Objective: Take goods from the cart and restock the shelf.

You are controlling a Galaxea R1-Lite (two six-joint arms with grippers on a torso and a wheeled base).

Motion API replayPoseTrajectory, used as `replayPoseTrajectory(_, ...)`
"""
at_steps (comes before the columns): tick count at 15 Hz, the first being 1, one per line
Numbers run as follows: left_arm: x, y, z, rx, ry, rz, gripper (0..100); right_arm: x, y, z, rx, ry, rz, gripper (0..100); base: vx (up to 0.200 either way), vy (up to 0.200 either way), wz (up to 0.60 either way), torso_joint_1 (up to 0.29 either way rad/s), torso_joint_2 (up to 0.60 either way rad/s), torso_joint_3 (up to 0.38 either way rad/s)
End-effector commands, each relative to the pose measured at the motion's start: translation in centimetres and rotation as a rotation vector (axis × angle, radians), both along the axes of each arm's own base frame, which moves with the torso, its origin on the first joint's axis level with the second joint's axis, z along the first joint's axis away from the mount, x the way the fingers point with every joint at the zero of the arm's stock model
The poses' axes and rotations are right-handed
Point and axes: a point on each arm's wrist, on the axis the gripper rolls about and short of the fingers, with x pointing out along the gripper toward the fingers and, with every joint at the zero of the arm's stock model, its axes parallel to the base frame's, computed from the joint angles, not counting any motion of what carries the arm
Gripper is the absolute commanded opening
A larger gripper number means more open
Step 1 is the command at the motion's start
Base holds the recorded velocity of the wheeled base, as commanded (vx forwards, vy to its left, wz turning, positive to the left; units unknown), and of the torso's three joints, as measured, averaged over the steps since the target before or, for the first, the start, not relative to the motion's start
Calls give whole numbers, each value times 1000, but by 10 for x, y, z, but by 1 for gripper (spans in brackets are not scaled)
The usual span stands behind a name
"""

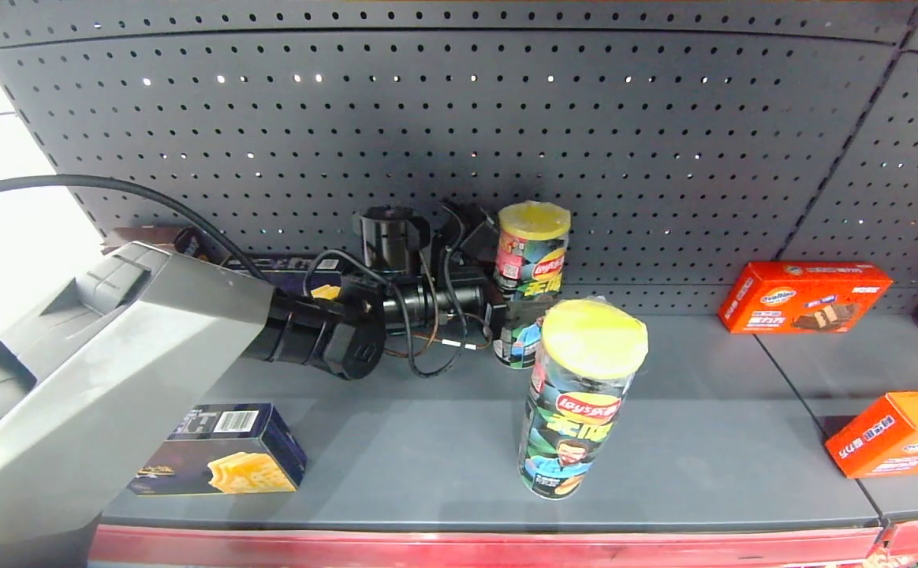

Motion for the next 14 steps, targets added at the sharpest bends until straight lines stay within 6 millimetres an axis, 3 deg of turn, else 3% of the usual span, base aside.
replayPoseTrajectory(1, -1, -1, -1, 1, 3, -2, 100, 0, 0, 0, 0, 1, 0, 100, 0, 0, 0, 0, 0, 0)
replayPoseTrajectory(4, -5, 1, 0, 6, 11, -2, 100, 0, 0, 0, 0, 1, 0, 100, 0, 0, 0, 0, 0, 0)
replayPoseTrajectory(10, -29, 16, 27, -2, -4, 4, 100, 0, 0, 0, 0, 1, 0, 100, 0, 0, 0, 0, 0, 0)
replayPoseTrajectory(12, -42, 24, 42, 50, 19, 10, 100, 0, 0, 0, 0, 1, 0, 100, 0, 0, 0, 0, 0, 0)
replayPoseTrajectory(14, -48, 33, 39, 166, 27, 66, 100, 0, 0, 0, 0, 1, 0, 100, 0, 0, 0, 0, 0, 0)
